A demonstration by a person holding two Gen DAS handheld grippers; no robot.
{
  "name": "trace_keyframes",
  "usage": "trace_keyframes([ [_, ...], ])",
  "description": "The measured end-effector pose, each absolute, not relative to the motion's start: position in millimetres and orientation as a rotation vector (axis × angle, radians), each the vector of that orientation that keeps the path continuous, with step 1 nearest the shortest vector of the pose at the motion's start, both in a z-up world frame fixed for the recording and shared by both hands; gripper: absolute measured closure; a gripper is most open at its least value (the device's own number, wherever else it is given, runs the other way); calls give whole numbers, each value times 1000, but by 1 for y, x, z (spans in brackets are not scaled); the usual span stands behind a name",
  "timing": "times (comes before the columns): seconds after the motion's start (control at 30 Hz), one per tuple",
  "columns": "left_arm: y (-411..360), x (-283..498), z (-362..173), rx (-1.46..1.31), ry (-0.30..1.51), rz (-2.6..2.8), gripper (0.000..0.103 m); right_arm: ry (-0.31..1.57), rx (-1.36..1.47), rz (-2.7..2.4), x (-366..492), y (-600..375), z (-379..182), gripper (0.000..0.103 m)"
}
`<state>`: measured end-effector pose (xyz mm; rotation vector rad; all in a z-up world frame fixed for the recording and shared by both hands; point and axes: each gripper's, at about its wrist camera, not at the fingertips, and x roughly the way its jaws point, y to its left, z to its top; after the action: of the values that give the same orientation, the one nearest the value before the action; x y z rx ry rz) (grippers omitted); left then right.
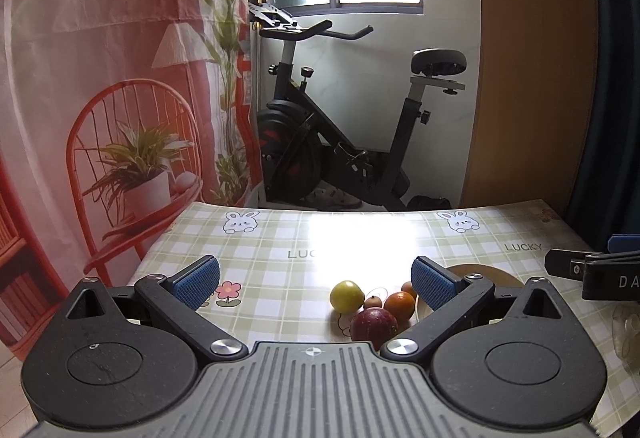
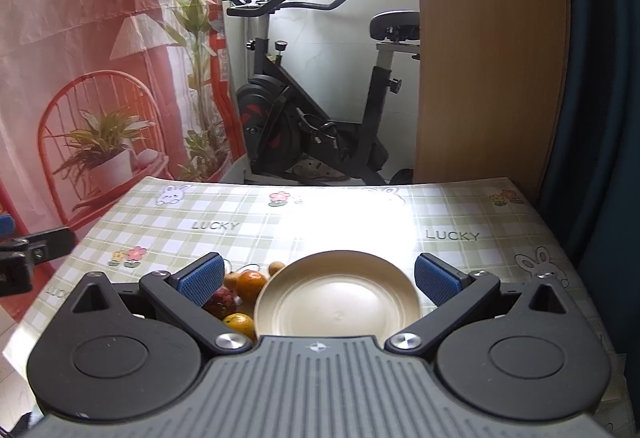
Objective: Organize fruits
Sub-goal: 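Move the left tool down to the large red apple and close on it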
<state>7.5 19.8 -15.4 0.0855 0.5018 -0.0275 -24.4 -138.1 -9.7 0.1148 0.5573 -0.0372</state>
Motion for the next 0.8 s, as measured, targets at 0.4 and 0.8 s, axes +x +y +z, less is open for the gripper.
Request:
trace_keyframes([
  [0.4, 33, 21, -51, 106, 487, -19, 1, 550, 136, 37, -14, -142, -68, 0],
  [0.8, 53, 31, -88, 66, 498, -66, 8, 573, 113, 207, -1, -108, -103, 0],
])
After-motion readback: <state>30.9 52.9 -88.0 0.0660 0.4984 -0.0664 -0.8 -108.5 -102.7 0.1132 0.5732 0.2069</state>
